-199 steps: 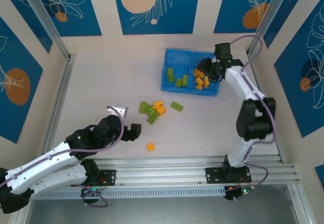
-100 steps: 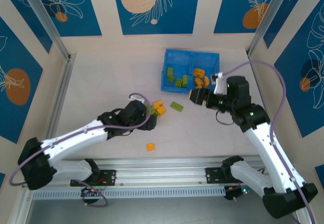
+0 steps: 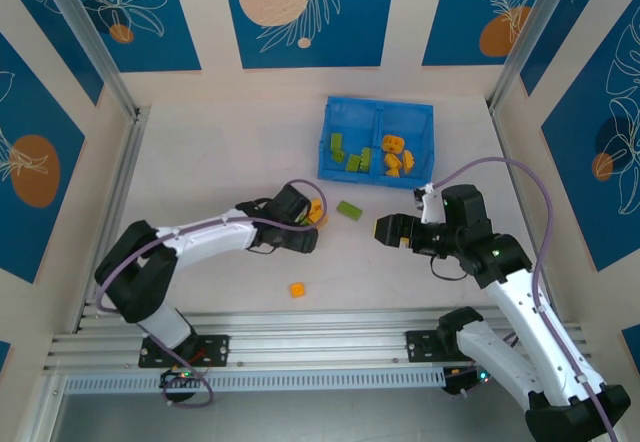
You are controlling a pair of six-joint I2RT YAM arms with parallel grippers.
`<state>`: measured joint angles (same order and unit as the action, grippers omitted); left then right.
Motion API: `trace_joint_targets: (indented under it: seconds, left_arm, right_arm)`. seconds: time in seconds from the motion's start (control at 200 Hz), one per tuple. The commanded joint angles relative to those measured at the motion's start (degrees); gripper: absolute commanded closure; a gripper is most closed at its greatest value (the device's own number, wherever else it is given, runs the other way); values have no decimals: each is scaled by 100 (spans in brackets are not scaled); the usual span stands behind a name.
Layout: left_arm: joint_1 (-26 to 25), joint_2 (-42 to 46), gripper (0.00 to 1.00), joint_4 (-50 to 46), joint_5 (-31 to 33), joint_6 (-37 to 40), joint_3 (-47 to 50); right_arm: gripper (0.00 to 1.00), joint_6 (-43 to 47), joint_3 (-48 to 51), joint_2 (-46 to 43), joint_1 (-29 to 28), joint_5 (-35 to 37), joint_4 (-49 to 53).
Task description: Sort the legos into containers by color
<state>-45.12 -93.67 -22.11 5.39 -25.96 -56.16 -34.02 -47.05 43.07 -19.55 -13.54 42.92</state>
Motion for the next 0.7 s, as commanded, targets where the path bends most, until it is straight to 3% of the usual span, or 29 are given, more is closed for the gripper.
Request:
trace_joint_targets:
  seconds: [0.0,0.135,0.35,0.695]
  left_arm:
    - [44,-304,22,350,-362,276,-247]
    - [34,-621,25,451,-313,327,-341]
    - [38,-841,38,435,-289,494,-457]
    - [-228,-467,65,-111,132,511,-414]
  right_arm:
    - [12,-8,82,87,-57,-35,-11]
    - [12,-53,71,89,-88,86,9]
    - [12,-105,133,88,-102,130,71]
    - [12,-250,205,90,-180,81,-76]
